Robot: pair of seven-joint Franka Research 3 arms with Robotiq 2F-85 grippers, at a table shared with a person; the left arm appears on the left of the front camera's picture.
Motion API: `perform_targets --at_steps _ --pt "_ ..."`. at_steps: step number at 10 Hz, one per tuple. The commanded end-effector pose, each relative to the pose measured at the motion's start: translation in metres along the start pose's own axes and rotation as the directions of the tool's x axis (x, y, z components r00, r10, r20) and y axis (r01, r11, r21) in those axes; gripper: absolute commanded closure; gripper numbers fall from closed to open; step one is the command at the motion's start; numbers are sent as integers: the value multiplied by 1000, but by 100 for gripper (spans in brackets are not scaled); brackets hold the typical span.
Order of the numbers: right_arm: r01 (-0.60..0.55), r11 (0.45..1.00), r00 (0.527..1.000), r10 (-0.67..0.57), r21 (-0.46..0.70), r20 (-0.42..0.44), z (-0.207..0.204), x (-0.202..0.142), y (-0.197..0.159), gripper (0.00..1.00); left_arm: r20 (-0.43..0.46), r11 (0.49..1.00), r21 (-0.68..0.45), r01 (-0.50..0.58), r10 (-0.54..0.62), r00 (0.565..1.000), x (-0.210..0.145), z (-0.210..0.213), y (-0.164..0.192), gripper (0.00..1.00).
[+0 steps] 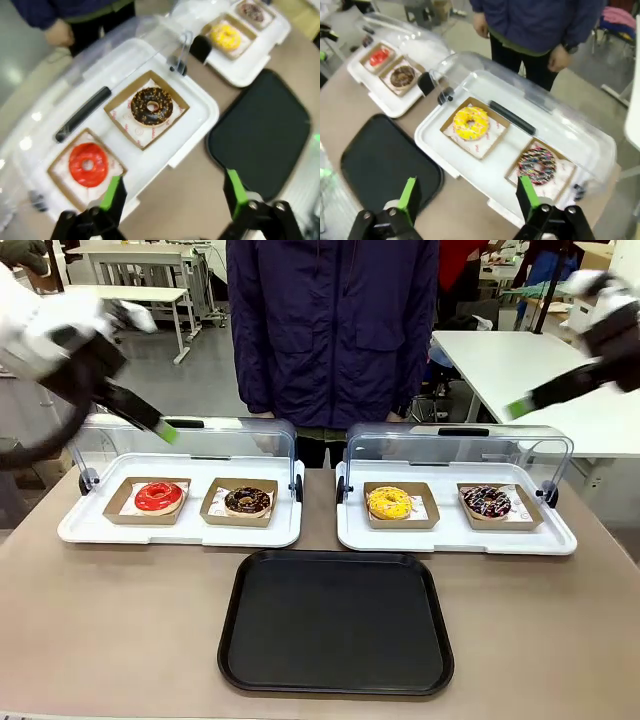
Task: Move the second donut from the left to the tray.
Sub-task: Pick up the Paper togo box containing the Donut indicated by the person and place it on the Handle tray.
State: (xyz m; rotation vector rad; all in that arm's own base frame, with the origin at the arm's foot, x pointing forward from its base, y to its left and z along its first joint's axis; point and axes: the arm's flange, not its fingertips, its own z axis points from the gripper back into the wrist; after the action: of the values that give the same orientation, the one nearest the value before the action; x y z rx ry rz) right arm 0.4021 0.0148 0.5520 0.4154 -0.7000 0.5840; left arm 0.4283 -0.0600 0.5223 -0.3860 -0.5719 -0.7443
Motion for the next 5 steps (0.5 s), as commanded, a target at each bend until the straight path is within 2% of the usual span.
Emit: perform_targets --at_steps 1,3,5 --pt "24 998 999 -25 61 29 26 -23 -68 0 13 991 -108 78 -77 997 -17 30 61 0" --pt "5 991 994 -20 133 111 50 -51 -105 0 123 969 -208 132 -108 987 -48 60 114 0" --pt "-79 979 976 39 185 212 59 -77 -117 0 208 958 -239 161 -111 972 -81 77 150 0"
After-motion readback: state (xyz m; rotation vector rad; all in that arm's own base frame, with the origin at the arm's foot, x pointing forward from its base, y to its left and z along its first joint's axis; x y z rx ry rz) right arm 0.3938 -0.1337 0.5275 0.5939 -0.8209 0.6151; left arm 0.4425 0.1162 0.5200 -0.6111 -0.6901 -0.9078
